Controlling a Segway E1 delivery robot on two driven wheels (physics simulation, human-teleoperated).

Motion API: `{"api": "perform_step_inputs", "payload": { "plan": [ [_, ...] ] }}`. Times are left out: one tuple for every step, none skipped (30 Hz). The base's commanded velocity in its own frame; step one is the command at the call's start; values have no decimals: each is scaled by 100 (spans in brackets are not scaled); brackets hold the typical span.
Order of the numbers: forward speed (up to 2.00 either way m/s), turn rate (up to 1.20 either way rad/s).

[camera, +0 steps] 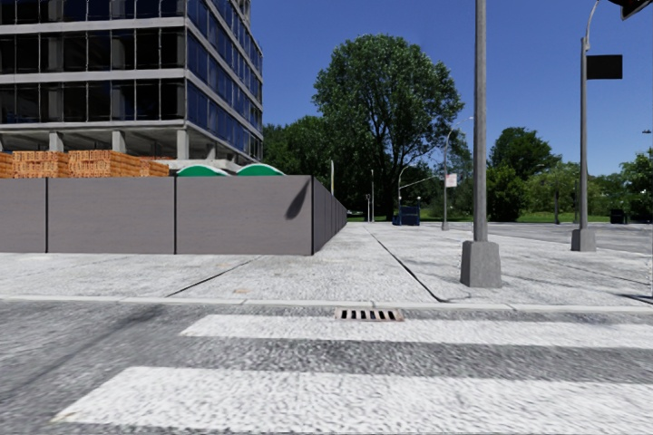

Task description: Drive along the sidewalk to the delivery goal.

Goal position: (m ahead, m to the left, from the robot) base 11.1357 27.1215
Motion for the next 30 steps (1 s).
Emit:
{"api": "perform_step_inputs", "payload": {
  "plan": [
    [200,0],
    [200,0],
    [200,0],
    [200,0],
    [200,0],
    [200,0],
    [200,0],
    [200,0],
    [200,0],
    [200,0],
    [200,0],
    [200,0],
    [200,0],
    [200,0],
    [200,0],
    [200,0],
    [200,0],
    [200,0],
    [200,0],
    [200,0],
    [200,0],
    [200,0],
    [200,0],
    [200,0],
    [200,0],
    [200,0],
    [200,0],
    [200,0],
    [200,0],
    [200,0]
  ]
}}
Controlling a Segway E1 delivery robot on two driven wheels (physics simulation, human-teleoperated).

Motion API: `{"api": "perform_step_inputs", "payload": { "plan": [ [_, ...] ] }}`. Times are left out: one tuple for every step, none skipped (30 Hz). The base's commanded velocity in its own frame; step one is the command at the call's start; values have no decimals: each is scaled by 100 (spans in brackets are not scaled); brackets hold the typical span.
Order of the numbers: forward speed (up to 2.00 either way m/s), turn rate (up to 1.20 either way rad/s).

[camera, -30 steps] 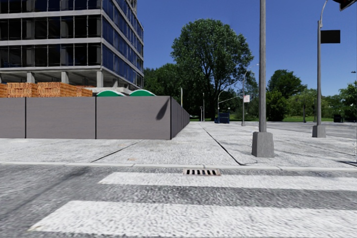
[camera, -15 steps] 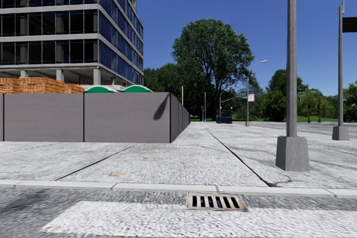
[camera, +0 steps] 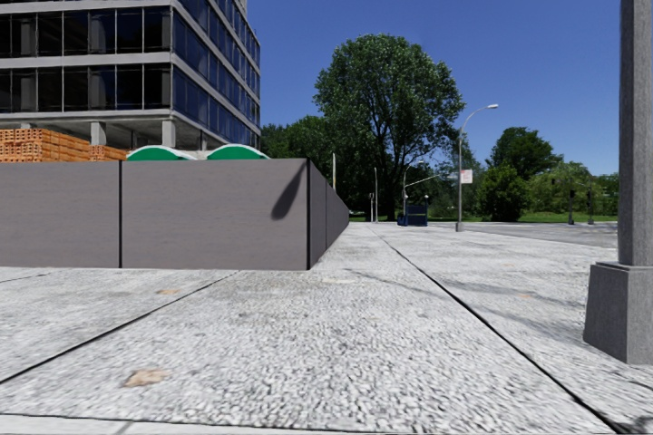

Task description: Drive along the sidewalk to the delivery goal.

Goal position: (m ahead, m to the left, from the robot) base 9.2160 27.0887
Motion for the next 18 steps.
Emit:
{"api": "perform_step_inputs", "payload": {
  "plan": [
    [200,0],
    [200,0],
    [200,0],
    [200,0],
    [200,0],
    [200,4],
    [200,8],
    [200,10],
    [200,10],
    [200,10],
    [200,10],
    [192,11],
    [178,17],
    [178,17],
    [168,23],
    [164,28],
    [163,34],
    [163,34]
  ]
}}
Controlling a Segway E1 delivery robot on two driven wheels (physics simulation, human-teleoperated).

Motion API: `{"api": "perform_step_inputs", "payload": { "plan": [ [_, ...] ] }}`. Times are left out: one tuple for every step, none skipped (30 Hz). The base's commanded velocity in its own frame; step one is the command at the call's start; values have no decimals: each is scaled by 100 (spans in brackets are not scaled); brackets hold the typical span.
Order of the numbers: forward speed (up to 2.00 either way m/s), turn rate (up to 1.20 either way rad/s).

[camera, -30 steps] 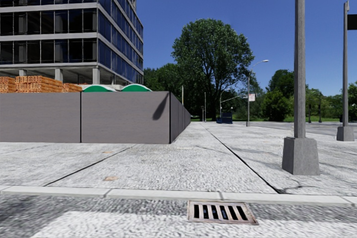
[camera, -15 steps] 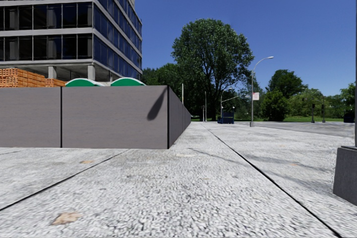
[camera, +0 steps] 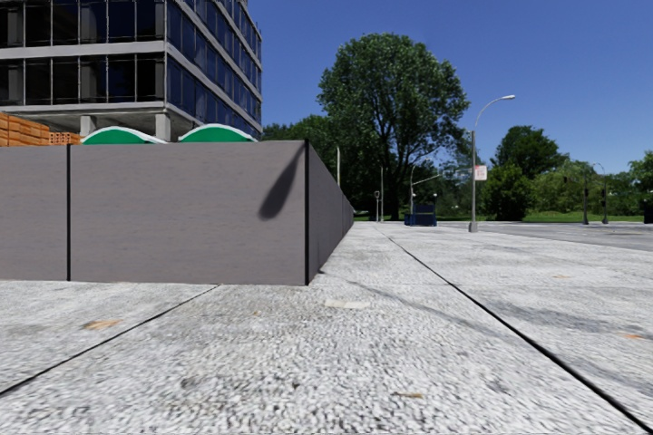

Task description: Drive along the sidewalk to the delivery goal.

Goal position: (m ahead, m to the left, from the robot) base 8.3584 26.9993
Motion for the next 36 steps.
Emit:
{"api": "perform_step_inputs", "payload": {
  "plan": [
    [160,41],
    [156,45],
    [146,46],
    [139,46],
    [139,46],
    [136,47],
    [135,48],
    [135,51],
    [135,52],
    [135,52],
    [135,52],
    [135,53],
    [135,53],
    [135,53],
    [135,56],
    [135,62],
    [135,63],
    [135,64],
    [135,64],
    [135,64],
    [135,65],
    [135,66],
    [135,66],
    [135,68],
    [135,69],
    [135,73],
    [135,74],
    [135,74],
    [135,75],
    [135,75],
    [135,75],
    [135,75],
    [135,75],
    [135,75],
    [135,75],
    [135,75]
  ]
}}
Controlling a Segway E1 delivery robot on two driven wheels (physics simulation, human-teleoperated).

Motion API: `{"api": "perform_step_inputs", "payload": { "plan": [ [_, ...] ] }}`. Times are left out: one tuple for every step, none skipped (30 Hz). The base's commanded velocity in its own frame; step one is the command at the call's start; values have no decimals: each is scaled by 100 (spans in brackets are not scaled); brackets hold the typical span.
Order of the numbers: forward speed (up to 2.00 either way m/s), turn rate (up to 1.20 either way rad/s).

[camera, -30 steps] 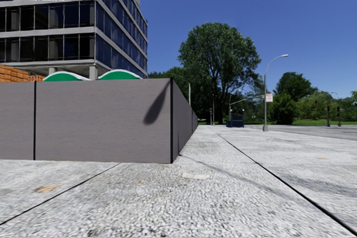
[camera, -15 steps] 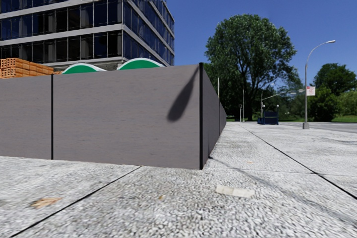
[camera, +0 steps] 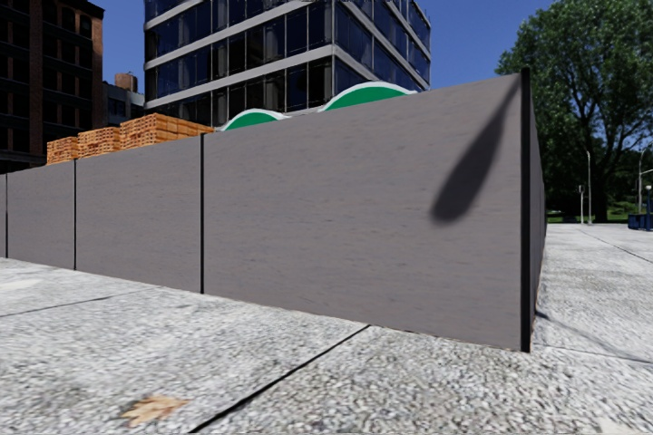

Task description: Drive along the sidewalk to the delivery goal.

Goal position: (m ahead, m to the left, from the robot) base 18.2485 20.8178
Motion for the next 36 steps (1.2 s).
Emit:
{"api": "perform_step_inputs", "payload": {
  "plan": [
    [135,75],
    [135,75],
    [135,75],
    [135,75],
    [135,75],
    [135,75],
    [135,75],
    [135,75],
    [135,75],
    [135,75],
    [135,75],
    [135,75],
    [135,75],
    [135,75],
    [135,75],
    [135,75],
    [135,75],
    [135,75],
    [135,75],
    [135,75],
    [136,75],
    [136,75],
    [136,75],
    [136,75],
    [136,75],
    [136,75],
    [137,75],
    [140,75],
    [140,75],
    [146,75],
    [149,75],
    [149,75],
    [149,75],
    [149,75],
    [149,75],
    [149,75]
  ]
}}
